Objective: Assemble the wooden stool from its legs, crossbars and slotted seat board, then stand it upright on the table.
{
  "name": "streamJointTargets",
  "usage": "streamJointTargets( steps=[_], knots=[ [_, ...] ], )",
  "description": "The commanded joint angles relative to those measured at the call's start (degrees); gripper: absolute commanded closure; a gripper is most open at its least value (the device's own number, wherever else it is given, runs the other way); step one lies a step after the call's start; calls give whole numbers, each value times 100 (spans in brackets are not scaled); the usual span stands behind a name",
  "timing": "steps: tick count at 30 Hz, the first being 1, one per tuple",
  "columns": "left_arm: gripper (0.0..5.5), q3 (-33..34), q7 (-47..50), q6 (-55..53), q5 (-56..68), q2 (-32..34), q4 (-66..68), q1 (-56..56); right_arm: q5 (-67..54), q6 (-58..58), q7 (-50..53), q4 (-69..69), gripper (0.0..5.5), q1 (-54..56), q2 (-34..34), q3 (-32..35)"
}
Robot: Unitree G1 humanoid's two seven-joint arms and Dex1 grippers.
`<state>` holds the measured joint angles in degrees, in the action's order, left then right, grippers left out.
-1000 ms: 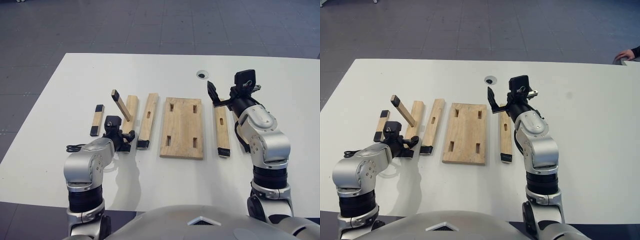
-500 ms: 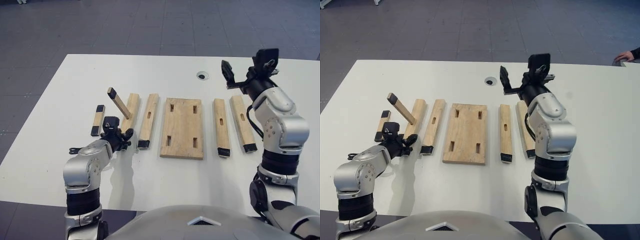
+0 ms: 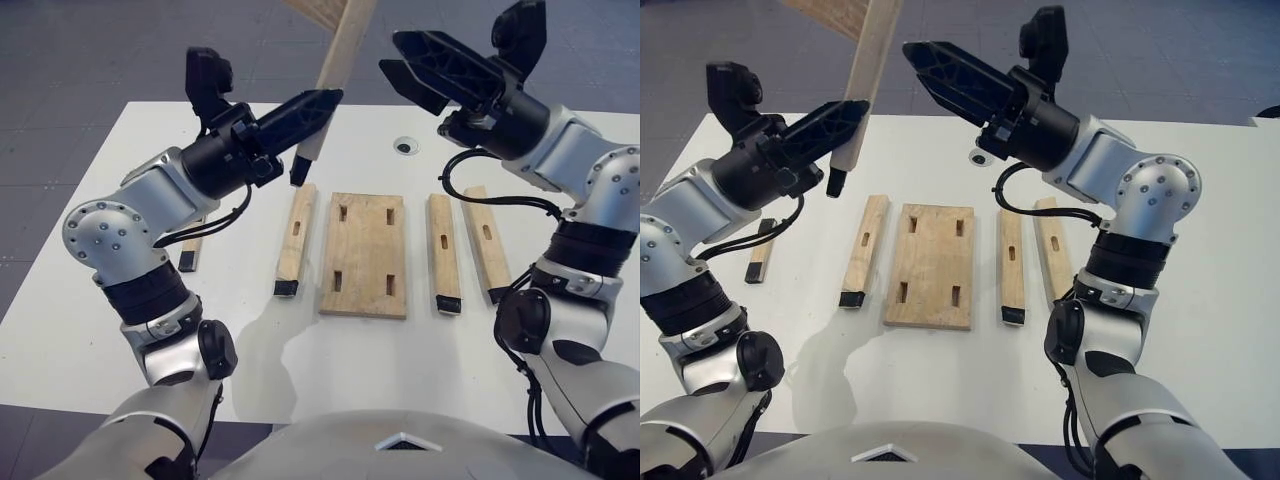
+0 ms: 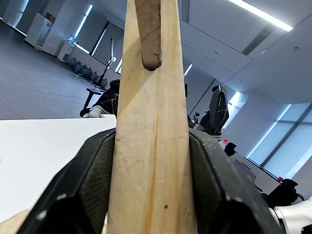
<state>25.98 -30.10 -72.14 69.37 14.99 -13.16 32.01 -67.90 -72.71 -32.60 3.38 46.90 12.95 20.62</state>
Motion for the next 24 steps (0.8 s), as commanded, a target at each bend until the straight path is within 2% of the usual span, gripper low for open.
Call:
streamJointTargets(
  steps=[1, 7, 24],
  knots=[
    [345, -193, 69, 248, 302, -24, -149, -63, -68, -15, -79, 140, 6, 270, 56, -207],
    [345, -569, 161, 528, 429, -34, -220, -257, -120, 51, -76, 347, 6, 459, -52, -318],
    [345, -1053, 309, 859, 732, 213, -171, -481, -558, -313, -549, 634, 328, 546, -7, -548]
  ],
)
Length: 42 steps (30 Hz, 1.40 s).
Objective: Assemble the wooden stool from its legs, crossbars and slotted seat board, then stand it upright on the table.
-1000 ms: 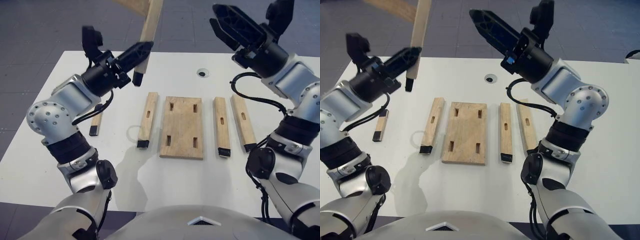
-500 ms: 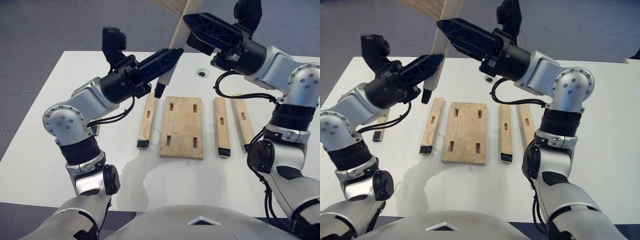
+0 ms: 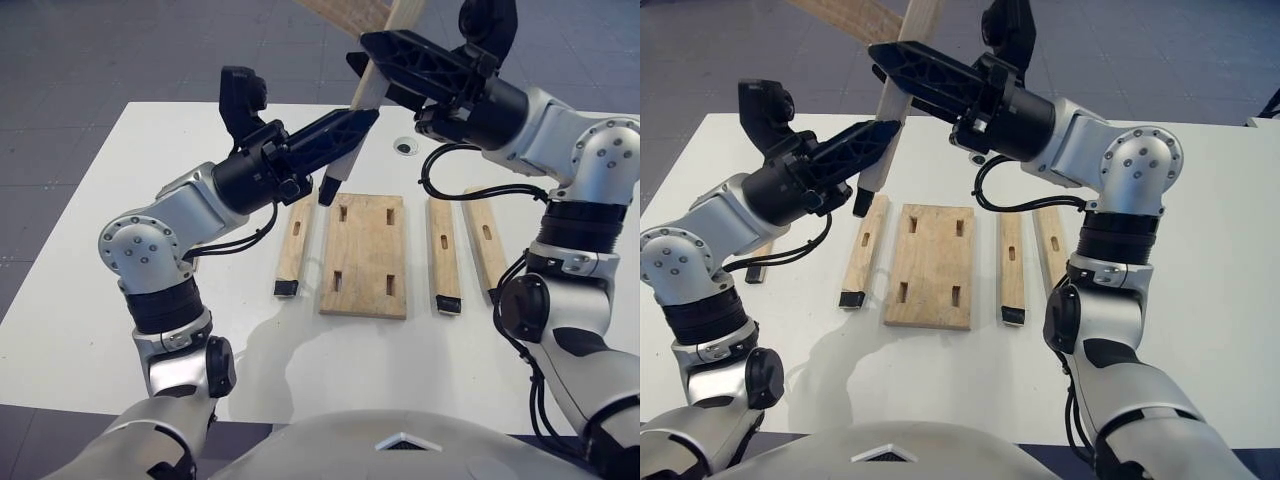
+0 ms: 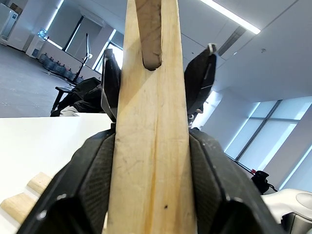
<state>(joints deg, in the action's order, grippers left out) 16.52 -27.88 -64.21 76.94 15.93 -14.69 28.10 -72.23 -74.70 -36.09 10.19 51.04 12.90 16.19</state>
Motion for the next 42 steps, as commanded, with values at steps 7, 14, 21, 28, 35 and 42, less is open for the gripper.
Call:
streamJointTargets(
  steps=[7, 14, 21, 28, 35, 42],
  knots=[
    [345, -224, -253, 44, 29, 521, 146, -166, -240, -377, -826, -221, 332, 108, 373, -323],
    [345, -392, -559, 230, -388, 862, 404, -164, -55, -642, -1553, -425, 332, 73, 998, -892],
    [192, -326, -355, 376, -415, 929, 313, -255, 1113, 275, -2328, 269, 336, 166, 1482, -1312],
    [172, -1135, -783, 907, -2289, 2315, -407, -84, 2821, 1756, -3436, 2105, 337, 605, 1980, -1868],
    [172, -5232, -830, 1462, -6097, 3240, -1290, 67, 3323, 2279, -3557, 2802, 337, 774, 1771, -1679],
    [172, -5821, -1062, 1521, -7076, 2849, -1062, -53, 3718, 2746, -3286, 3103, 337, 822, 1499, -1510]
  ],
)
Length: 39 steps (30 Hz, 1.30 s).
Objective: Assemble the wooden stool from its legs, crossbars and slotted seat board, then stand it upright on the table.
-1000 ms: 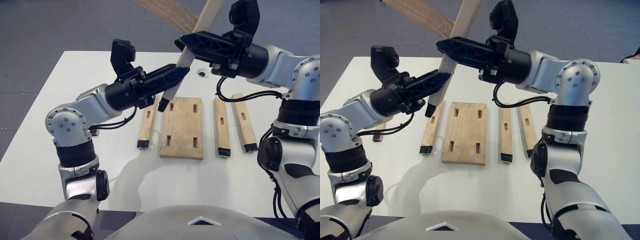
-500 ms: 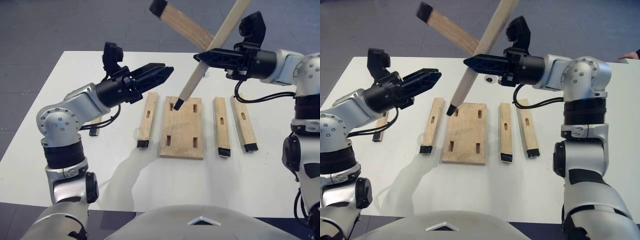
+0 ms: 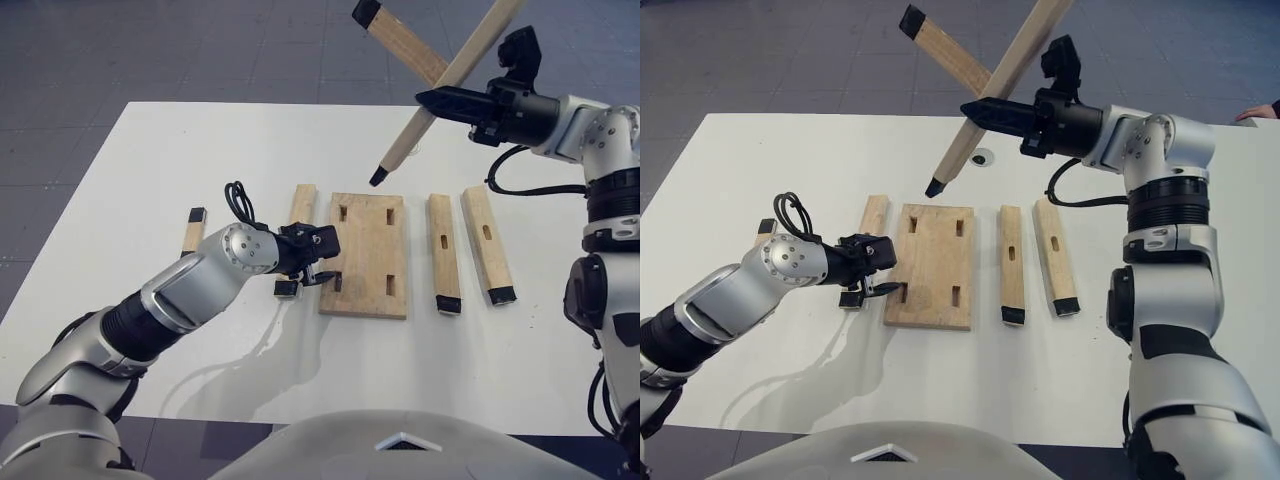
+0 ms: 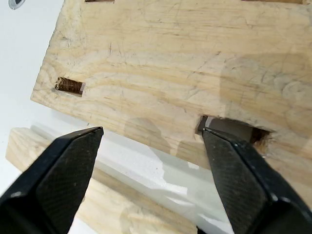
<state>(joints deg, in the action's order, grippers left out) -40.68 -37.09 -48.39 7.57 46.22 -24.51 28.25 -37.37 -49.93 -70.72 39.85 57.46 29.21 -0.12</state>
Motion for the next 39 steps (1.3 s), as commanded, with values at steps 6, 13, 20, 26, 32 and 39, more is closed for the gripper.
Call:
streamJointTargets(
  steps=[6, 13, 20, 26, 32, 39],
  knots=[
    [172, -167, -415, -120, -313, -115, -262, -327, 885, 1282, 461, 451, 337, 91, -332, 62],
    [172, -102, -1672, 1031, -739, 1245, -3, -630, 1307, 1716, -710, 81, 337, -595, -149, -375],
    [172, 161, -2130, 1776, -1067, 1092, 598, -597, 1435, 1689, -1024, -362, 337, -1005, -163, -546],
    [172, 368, -2191, 1705, -1156, 909, 538, -747, 1614, 1825, -810, -639, 337, -1512, -354, -688],
    [172, 457, -2328, 1750, -1304, 812, 570, -758, 1957, 2381, -681, -198, 337, -1671, -557, -845],
    [172, 507, -2488, 1852, -1450, 792, 611, -795, 2420, 3149, -920, 430, 337, -1259, -519, -1173]
  ],
)
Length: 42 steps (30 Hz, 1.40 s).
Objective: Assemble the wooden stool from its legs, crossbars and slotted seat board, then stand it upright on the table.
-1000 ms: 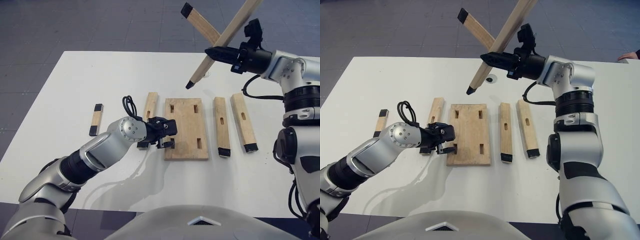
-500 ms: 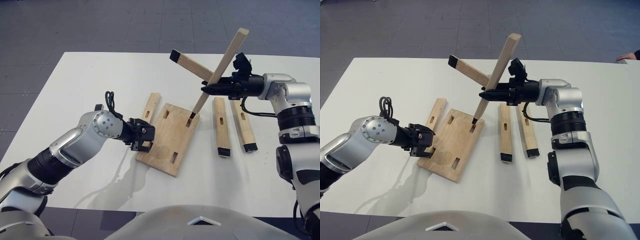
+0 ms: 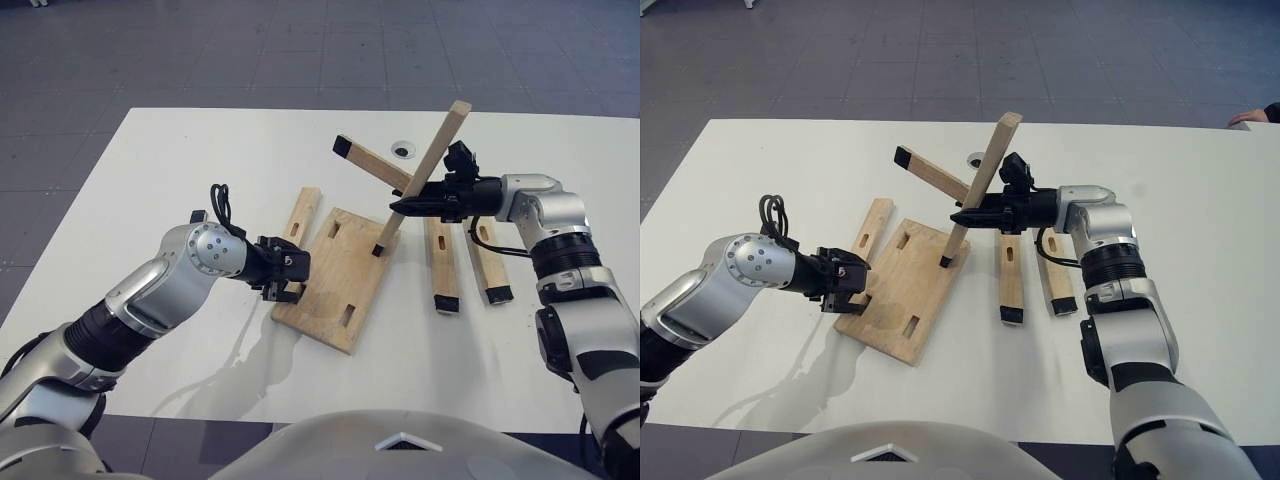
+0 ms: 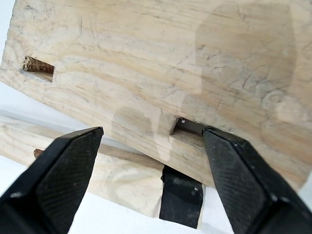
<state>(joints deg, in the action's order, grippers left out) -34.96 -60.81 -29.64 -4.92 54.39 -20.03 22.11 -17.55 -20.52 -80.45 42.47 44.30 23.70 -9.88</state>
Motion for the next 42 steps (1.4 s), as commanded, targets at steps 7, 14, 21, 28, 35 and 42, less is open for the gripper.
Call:
streamJointTargets(
  steps=[7, 14, 21, 28, 35, 42],
  knots=[
    [172, 51, -89, -165, -244, -201, 89, -214, 674, 415, 458, -1811, 337, -1273, -23, -709],
    [172, 153, -61, -335, -256, -336, -8, -280, 1308, 925, 1281, -1813, 337, -2544, 66, -1498],
    [172, 166, -103, -337, -263, -383, -8, -240, 1218, -196, 1663, 688, 337, -1098, -504, -1281],
    [172, 162, -72, -404, -296, -478, -88, -278, 1321, -36, 1106, 610, 337, -921, -527, -1779],
    [172, 197, -26, -451, -326, -536, -105, -329, 1272, 220, 1310, -142, 337, -1201, -367, -1949],
    [172, 242, -10, -467, -377, -587, -75, -353, 1123, 171, 1598, 33, 309, -957, -427, -1668]
  ],
)
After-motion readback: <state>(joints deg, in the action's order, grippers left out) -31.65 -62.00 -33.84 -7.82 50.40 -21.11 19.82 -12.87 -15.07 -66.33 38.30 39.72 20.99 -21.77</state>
